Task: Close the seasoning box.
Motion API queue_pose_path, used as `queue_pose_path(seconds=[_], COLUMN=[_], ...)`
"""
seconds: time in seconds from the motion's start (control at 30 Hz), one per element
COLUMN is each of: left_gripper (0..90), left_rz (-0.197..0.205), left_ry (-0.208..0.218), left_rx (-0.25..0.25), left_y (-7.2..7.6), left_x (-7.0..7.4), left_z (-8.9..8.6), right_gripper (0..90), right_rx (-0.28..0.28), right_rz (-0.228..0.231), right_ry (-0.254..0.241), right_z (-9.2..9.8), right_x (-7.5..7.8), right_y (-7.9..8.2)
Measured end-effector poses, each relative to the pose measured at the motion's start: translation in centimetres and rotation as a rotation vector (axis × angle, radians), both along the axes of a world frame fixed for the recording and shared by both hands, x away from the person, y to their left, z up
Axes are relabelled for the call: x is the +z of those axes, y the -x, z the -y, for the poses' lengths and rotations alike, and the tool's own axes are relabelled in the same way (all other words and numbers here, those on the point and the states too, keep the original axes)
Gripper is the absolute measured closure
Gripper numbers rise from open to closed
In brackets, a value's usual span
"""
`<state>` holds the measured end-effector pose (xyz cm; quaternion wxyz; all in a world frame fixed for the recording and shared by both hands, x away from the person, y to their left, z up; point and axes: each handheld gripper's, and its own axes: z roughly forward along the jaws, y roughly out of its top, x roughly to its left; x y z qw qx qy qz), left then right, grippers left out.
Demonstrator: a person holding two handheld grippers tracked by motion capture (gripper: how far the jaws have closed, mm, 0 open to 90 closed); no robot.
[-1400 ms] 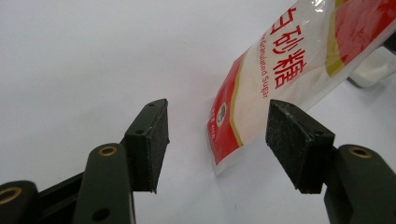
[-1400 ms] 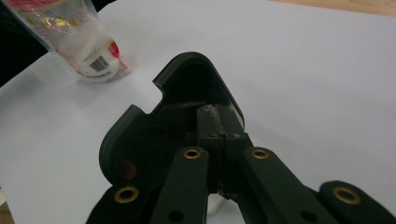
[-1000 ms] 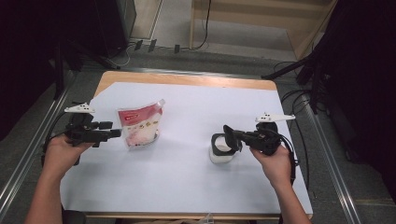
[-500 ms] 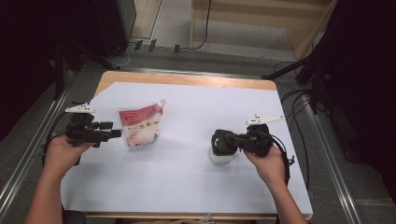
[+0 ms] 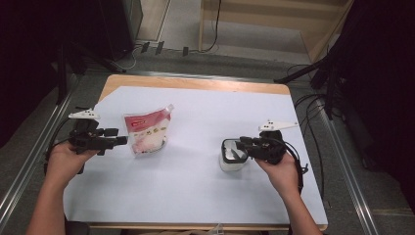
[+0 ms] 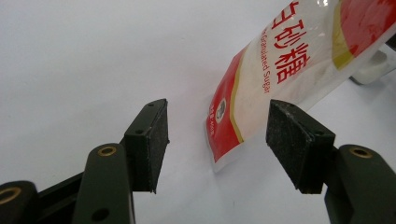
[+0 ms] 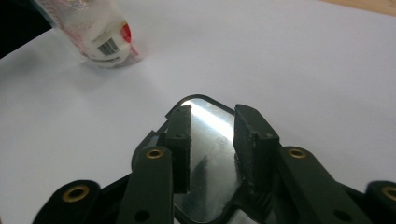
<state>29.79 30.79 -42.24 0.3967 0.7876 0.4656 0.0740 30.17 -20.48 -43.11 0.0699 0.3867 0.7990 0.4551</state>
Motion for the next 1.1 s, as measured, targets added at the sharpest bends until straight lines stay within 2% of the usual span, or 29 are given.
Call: queue_pose_path(seconds=[0.13, 0.47, 0.83, 1.1], left_gripper=[40.0, 40.0, 39.9, 39.4], left_rz=[-0.001, 0.005, -0.01, -0.001], left_ry=[0.001, -0.003, -0.013, -0.012], left_rx=[0.001, 0.003, -0.005, 0.007], left_y=[0.0, 0.0, -0.1, 0.0], left_x=[0.0, -0.1, -0.3, -0.5], left_z=[0.1, 0.0, 0.0, -0.1], right_gripper=[61.5, 52.6, 47.7, 44.6], right_rx=[-0.028, -0.085, -0.147, -0.204], right_rz=[0.01, 0.036, 0.062, 0.058], right_ry=[-0.015, -0.017, -0.016, 0.001], right_z=[0.7, 3.1, 5.6, 7.8], right_x=[-0.1, -0.6, -1.5, -2.8], right_y=[-0.2, -0.7, -1.3, -2.0])
